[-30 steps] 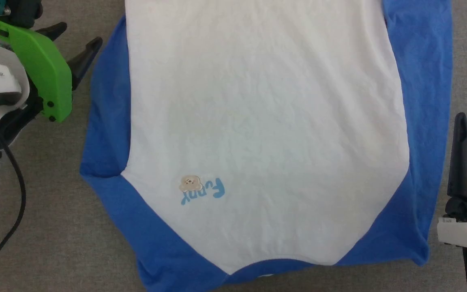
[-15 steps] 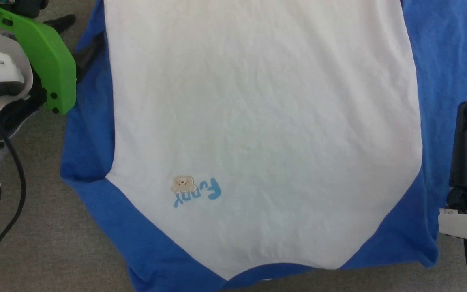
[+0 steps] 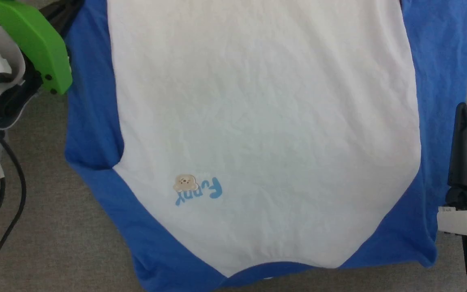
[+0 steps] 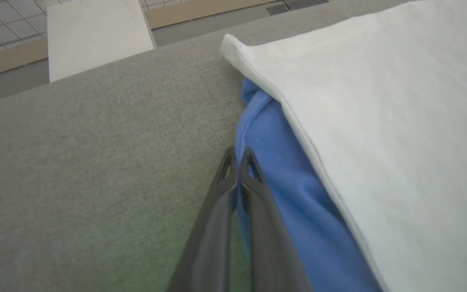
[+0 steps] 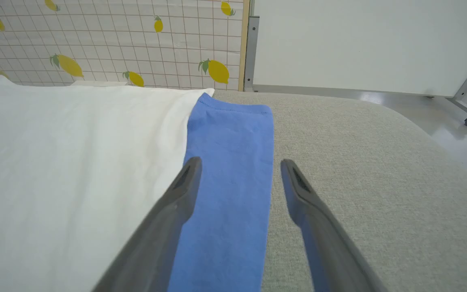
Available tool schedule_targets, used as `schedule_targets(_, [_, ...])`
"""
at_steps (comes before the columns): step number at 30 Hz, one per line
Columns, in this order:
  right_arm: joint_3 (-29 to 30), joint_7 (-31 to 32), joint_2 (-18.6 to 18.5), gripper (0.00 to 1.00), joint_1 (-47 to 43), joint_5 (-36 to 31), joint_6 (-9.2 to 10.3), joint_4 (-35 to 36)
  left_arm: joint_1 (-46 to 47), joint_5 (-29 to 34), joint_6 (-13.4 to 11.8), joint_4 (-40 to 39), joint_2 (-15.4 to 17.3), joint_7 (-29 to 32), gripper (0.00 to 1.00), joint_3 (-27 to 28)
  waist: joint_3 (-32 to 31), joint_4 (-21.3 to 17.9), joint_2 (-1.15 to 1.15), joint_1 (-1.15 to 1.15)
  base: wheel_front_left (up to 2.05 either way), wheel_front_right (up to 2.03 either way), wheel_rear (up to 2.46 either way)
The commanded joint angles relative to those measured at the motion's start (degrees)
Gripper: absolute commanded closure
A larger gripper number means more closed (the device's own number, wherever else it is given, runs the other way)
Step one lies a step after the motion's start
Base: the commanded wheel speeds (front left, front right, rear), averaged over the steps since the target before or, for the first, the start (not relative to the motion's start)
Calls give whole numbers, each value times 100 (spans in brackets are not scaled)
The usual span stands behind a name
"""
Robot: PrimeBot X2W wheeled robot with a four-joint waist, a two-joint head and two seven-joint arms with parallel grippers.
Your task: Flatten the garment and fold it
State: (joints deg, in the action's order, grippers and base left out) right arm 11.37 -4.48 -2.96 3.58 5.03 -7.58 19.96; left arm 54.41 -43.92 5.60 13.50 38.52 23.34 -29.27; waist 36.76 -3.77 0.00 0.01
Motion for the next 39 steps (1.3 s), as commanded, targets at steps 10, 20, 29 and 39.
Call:
schedule_targets(10, [-5, -8, 8, 0, -159, 83, 9, -296, -1368, -355, -570, -513, 480, -1058, 100, 818, -1150, 265, 0, -1, 0, 0, 0])
schedule_targets(20, [86, 43, 8, 0, -573, 187, 9, -412, -3581, -881, -1431, -1379, 682, -2211, 100, 1926, -1969, 495, 0, -1, 0, 0, 0])
schedule_targets(29, [204, 103, 8, 0, -805, 267, 9, -383, -5174, -989, -2203, -2172, 703, -2702, 100, 2664, -2365, 680, 0, -1, 0, 0, 0])
schedule_targets(39, [207, 58, 8, 0, -828, 356, 9, -433, -5179, -444, -2683, -3118, 714, -2524, 100, 2192, -2547, 629, 0, -1, 0, 0, 0])
